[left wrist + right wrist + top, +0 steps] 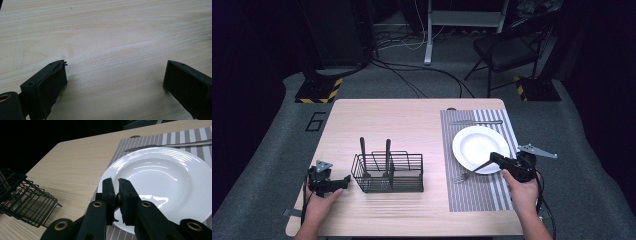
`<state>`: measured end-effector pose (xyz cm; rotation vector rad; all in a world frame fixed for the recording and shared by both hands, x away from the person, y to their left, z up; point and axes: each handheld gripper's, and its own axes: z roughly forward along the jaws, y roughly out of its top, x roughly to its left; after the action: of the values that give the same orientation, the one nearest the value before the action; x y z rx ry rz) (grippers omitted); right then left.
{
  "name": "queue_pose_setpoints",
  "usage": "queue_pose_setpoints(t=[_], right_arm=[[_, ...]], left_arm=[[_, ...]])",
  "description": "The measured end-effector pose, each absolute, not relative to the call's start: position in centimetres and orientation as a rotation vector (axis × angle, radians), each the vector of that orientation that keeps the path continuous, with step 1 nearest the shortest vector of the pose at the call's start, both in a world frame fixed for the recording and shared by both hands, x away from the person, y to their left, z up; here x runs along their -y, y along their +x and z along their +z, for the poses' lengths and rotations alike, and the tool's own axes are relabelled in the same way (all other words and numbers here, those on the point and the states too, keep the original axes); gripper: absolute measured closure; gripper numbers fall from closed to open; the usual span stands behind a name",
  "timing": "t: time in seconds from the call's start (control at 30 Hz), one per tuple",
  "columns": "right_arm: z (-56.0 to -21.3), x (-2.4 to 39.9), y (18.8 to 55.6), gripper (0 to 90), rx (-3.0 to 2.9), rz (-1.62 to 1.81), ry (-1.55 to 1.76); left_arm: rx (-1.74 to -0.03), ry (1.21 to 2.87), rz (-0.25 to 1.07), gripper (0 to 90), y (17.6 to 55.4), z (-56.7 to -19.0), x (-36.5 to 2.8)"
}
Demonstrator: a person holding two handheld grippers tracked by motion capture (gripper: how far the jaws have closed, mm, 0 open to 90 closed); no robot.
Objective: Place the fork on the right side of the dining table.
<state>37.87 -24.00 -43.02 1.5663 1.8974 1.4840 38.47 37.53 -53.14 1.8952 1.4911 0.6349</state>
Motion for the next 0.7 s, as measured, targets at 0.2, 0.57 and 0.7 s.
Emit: queue_pose_setpoints(t=[0.2, 0.57, 0.7], right_arm=[[-43.8, 24.8, 37.7, 82.6, -1.873, 1.499, 1.612], [-44.6, 25.6, 37.4, 82.0, -1.854, 1.501, 1.660], [-45.0, 25.9, 37.2, 81.4, -1.843, 1.492, 1.687]], left_arm=[[-1.492, 1.894, 0.635, 4.6, 38.5, -53.1, -37.5], [-1.492, 1.895, 0.635, 4.6, 38.5, -53.1, -37.5], [-1.493, 1.894, 0.635, 4.6, 38.5, -53.1, -37.5]])
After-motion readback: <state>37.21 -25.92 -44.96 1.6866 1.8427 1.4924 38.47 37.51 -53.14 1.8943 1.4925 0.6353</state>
